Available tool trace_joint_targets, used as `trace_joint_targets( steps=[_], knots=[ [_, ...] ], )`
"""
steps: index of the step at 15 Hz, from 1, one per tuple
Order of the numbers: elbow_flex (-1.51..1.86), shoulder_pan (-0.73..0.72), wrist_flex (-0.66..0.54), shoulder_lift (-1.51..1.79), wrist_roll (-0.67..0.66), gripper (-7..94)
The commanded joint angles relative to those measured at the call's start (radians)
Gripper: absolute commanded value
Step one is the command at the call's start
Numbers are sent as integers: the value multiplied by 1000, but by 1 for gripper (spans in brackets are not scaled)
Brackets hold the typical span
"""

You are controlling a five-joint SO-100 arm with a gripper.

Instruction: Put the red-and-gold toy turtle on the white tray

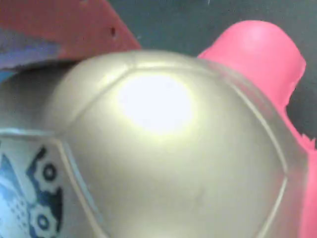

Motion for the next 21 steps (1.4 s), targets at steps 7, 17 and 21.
trace_joint_targets(
  steps=[7,17,21],
  knots=[
    [-267,229,137,144,-143,0],
    [-670,561,137,-328,-282,0],
    [-798,543,135,-440,-253,0]
  ],
)
